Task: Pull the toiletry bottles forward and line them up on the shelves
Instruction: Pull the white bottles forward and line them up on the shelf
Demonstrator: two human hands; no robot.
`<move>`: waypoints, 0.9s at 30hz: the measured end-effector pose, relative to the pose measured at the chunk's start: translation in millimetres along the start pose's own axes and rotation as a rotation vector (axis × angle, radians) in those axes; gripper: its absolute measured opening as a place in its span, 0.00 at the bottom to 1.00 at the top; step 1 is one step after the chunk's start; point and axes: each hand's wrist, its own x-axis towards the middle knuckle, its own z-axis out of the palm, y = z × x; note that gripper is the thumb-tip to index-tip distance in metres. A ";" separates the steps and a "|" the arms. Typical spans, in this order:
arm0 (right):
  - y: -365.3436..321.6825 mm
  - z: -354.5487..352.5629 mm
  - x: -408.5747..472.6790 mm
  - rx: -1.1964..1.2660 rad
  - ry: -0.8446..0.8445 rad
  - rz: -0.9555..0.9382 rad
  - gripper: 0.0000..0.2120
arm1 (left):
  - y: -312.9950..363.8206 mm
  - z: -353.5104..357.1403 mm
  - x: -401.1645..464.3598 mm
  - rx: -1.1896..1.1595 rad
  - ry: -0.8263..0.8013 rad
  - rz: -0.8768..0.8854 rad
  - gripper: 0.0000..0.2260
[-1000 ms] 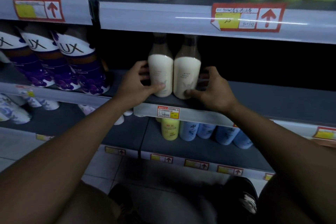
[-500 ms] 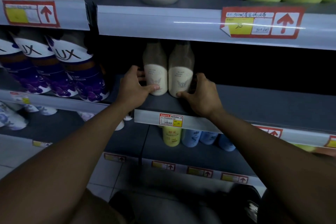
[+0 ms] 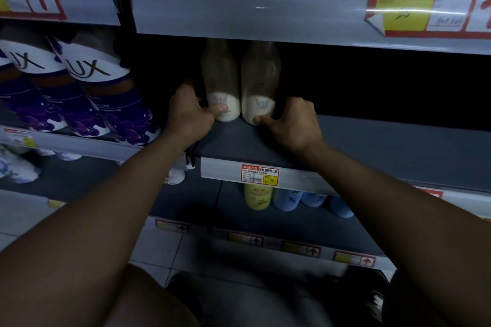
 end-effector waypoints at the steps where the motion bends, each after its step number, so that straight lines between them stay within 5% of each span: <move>1: -1.0 0.9 0.1 0.007 0.004 -0.001 0.26 | -0.8 -0.7 0.8 0.011 0.003 -0.003 0.26; 8: -5.1 3.6 2.2 -0.010 -0.016 0.014 0.27 | -4.7 -3.3 3.0 -0.026 0.004 -0.023 0.33; 27: -5.4 4.9 -0.8 -0.036 -0.027 -0.005 0.25 | -3.7 -1.9 -4.4 -0.073 0.027 -0.010 0.28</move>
